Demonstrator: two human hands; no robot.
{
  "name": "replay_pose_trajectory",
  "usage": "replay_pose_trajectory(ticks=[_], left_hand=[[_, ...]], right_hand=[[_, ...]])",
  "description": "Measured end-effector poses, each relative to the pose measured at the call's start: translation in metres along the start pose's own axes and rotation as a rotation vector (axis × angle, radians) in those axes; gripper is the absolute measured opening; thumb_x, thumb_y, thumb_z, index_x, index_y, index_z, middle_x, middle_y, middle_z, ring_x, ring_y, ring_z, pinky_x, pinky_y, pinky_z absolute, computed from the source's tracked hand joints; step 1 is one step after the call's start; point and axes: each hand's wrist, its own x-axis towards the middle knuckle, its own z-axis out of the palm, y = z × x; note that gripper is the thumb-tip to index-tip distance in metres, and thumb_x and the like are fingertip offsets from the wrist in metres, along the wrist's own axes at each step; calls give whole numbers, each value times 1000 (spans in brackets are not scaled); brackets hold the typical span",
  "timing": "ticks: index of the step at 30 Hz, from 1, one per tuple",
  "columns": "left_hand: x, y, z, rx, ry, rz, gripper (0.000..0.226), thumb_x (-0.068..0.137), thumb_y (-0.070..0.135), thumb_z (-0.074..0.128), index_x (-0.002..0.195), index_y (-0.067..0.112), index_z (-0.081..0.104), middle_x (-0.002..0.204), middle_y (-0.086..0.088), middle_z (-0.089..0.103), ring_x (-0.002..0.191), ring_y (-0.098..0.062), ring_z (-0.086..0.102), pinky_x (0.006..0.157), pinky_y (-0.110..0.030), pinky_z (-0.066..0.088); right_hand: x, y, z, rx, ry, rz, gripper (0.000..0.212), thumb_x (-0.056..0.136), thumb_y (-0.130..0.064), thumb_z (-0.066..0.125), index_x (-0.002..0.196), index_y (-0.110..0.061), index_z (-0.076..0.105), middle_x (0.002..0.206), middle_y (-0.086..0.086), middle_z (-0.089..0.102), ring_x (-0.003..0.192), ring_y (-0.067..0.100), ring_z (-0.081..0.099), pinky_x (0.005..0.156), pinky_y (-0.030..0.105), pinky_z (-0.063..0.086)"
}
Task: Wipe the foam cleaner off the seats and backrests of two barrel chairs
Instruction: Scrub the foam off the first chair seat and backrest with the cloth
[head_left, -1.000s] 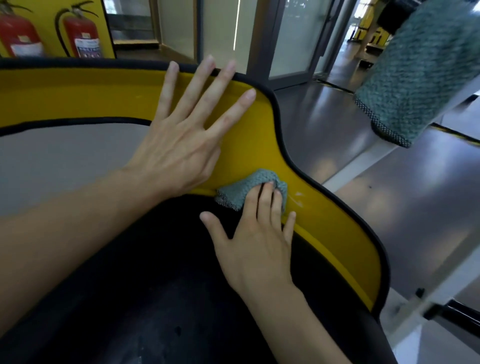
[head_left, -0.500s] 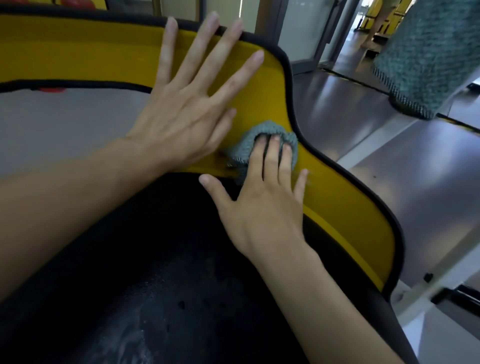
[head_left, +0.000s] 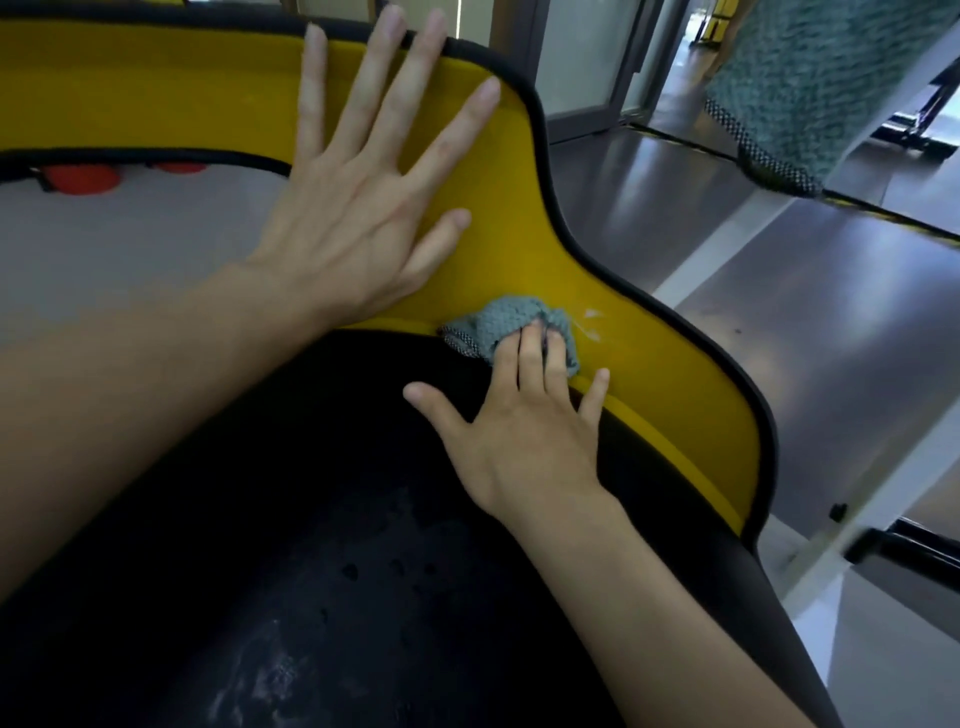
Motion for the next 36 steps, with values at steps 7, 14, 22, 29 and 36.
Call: replay_pose_trajectory(ticks=[7, 14, 22, 29, 36], left_hand=[[8, 11, 5, -20, -8, 73, 84, 98, 66, 34, 163, 29, -4, 168, -25, -5, 154, -46, -4, 120, -70, 1], [7, 22, 10, -34, 3, 71, 85, 99, 65, 38, 163, 29, -4, 168, -26, -5, 154, -46, -4, 120, -69, -1], [7, 28, 9, -39, 5, 54, 85, 98, 64, 40, 164, 29, -3, 168, -25, -6, 155, -45, -5, 120, -70, 0], [8, 30, 9, -61, 1, 35, 87, 96, 65, 38, 163, 30, -4, 168, -25, -7, 155, -44, -6, 120, -69, -1], [8, 31, 7, -58, -8, 36, 86, 96, 63, 38, 163, 29, -4, 168, -24, -7, 155, -43, -7, 120, -69, -1]], right_hand=[[-5, 4, -14, 61, 92, -23, 104, 86, -86, 8, 157, -15, -17, 167, 4, -18, 152, 21, -21, 119, 60, -14], [-11, 17, 0, -7, 13, 0, 106, 83, -87, 0, 159, -15, -12, 166, 5, -22, 150, 21, -27, 116, 65, -14], [-14, 16, -12, 6, 148, -5, 104, 85, -87, 2, 159, -16, -12, 165, 6, -23, 150, 21, -28, 116, 62, -18], [-19, 21, -2, 15, -73, 29, 105, 83, -87, 0, 159, -16, -12, 167, 8, -18, 152, 24, -23, 116, 63, -17], [-24, 27, -7, 34, 88, 12, 102, 85, -86, 2, 159, -18, -11, 167, 5, -17, 152, 20, -21, 118, 61, -16]])
